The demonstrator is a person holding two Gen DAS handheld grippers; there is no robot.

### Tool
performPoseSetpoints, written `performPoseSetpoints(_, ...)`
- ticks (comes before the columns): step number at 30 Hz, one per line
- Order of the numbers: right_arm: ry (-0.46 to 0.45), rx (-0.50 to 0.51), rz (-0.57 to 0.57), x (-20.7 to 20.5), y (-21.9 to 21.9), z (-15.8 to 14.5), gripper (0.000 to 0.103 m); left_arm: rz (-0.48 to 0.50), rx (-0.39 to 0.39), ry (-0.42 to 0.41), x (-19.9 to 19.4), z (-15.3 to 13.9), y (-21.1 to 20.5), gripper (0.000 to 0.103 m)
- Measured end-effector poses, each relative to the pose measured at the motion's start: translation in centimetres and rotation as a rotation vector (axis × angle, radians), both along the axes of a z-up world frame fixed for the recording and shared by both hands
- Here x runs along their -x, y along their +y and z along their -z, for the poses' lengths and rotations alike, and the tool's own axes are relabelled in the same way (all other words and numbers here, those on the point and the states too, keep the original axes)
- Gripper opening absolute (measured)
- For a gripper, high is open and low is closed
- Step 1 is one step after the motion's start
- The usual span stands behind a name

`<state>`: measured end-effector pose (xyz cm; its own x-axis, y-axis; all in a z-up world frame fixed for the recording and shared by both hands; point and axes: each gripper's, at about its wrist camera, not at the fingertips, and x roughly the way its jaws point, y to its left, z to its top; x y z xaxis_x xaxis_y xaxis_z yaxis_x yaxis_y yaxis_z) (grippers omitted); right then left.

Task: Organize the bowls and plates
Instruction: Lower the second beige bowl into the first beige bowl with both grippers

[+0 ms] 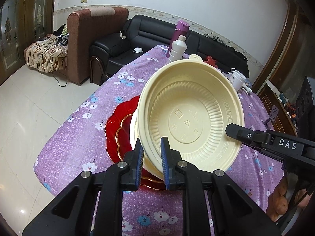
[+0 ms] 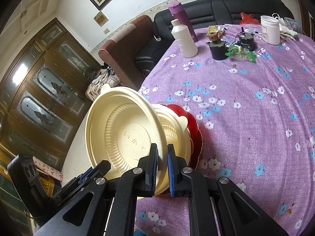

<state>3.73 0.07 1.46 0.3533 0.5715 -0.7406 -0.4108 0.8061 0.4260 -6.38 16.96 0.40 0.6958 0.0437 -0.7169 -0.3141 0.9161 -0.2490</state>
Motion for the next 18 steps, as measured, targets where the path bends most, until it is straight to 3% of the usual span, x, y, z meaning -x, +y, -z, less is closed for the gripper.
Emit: performPoseSetpoints(18, 0.002, 0.034, -0.003, -0.36, 0.47, 0.41, 0.009, -0.002, 0.001, 0.014, -0.24, 0.6, 0.25, 0.016)
